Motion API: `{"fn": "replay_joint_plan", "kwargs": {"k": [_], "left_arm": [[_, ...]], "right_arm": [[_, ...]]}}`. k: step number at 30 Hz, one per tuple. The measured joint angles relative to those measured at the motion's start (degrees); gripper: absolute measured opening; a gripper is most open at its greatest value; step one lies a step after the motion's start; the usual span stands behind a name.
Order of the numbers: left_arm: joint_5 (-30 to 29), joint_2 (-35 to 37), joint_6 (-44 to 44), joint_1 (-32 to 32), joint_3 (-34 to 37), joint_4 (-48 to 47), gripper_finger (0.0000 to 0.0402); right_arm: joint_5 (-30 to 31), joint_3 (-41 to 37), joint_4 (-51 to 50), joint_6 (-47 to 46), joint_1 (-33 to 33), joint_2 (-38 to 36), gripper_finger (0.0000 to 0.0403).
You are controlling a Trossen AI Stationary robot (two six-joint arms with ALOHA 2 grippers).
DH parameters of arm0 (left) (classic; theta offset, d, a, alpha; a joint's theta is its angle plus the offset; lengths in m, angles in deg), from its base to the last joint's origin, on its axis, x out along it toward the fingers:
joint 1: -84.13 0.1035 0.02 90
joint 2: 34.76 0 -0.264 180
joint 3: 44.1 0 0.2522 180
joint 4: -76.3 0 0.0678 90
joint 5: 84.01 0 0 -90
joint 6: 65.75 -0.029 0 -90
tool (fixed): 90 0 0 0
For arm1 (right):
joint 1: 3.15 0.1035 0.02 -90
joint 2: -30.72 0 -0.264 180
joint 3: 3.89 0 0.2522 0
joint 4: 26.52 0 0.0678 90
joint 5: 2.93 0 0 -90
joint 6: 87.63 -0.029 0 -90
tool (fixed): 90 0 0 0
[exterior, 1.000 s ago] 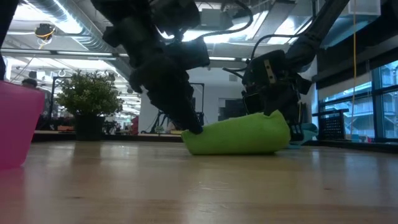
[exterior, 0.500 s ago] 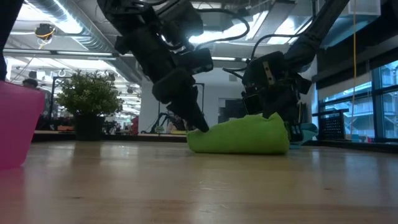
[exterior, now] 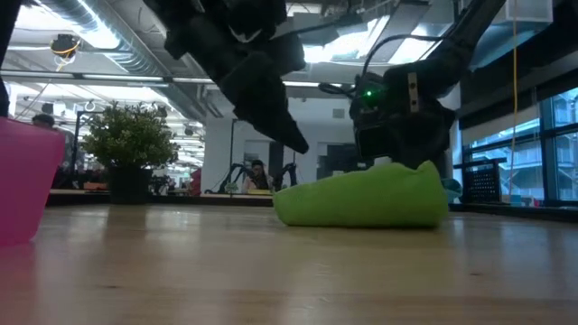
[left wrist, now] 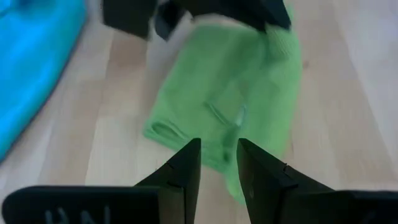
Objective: Roll microfiber towels into tight, uniform cylinder then place into a basket
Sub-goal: Roll the microfiber green towel
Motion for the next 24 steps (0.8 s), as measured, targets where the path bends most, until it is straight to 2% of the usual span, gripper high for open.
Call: {"fn": "replay_joint_plan", "kwargs": {"k": [7,13,18,24], "left_arm": [[6.68,-3.5,-2.71,0.67,0.08,1.92,0.0096],[13.45,-2.97,-3.06,-0.51,0.02,0.31,0.0096],[21.45,-3.52,-3.37,-2.47,-0.02,1.2,0.0096],[18.97,-7.22,-4.49,-4.08,-0.04,1.28,0.0096]], "right_arm": [[0.9,0.0,1.22,0.37,3.12,0.0,0.0013],[1.27,0.0,1.46,0.37,3.96,0.0,0.0013],[1.88,0.0,1.82,0.35,3.69,0.0,0.0013],[1.87,0.0,2.26,0.08,3.62,-0.02,0.0013]]}}
